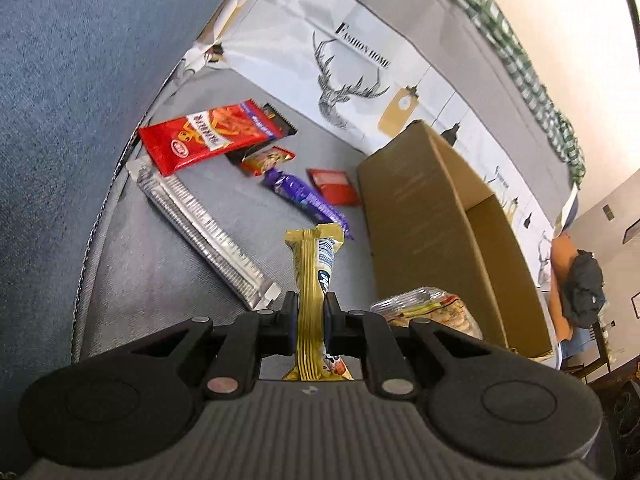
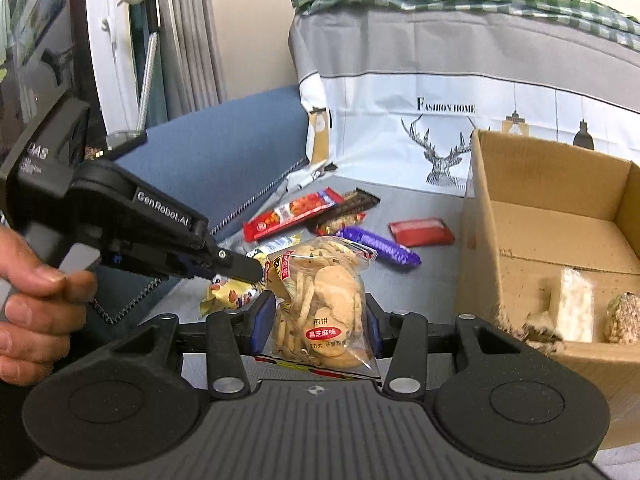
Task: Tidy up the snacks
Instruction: 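Carry the candy stick with the left gripper while the right carries the cookie bag to the box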
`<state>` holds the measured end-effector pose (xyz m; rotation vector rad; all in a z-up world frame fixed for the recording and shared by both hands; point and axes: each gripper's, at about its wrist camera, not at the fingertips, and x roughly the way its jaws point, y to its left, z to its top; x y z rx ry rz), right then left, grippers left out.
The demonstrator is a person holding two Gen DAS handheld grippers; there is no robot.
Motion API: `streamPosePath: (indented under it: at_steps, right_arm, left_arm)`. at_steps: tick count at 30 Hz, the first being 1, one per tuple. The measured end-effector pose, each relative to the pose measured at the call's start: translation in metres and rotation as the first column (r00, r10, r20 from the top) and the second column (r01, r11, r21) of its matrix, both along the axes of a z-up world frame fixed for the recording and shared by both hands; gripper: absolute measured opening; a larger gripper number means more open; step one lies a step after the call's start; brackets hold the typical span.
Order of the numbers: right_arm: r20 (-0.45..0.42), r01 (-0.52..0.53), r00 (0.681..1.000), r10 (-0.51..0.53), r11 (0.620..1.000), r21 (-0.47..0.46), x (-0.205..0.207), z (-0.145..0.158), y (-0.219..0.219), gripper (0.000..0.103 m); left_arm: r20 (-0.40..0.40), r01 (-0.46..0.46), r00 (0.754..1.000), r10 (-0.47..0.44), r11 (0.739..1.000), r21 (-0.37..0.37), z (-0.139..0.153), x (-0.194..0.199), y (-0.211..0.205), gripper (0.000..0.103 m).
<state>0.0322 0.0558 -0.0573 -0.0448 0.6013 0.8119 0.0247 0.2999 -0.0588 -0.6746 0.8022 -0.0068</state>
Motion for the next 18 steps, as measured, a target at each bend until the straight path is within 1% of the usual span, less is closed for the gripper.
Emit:
streamPosePath:
  at_steps: [12,15,18]
  right_arm:
    - [0.023,0.012,1.0,-0.015,0.993,0.121,0.003,0.026,-0.016,0.047]
    - [0.028,0.018,0.999,-0.023,0.989,0.15,0.006,0.031,-0.022,0.047]
    - [0.036,0.033,0.999,-0.039,0.985,0.171,0.009,0.034,-0.028,0.047]
  left_arm:
    - [0.087,0.02,0.996,-0.022,1.0,0.024,0.011,-0.009,-0.008,0.013]
    - [0.083,0.022,0.996,-0.023,1.0,0.015,0.011,-0.008,-0.011,0.013]
    - [0.065,0.046,0.997,-0.05,0.997,0.064,0.012,-0.004,-0.019,0.013]
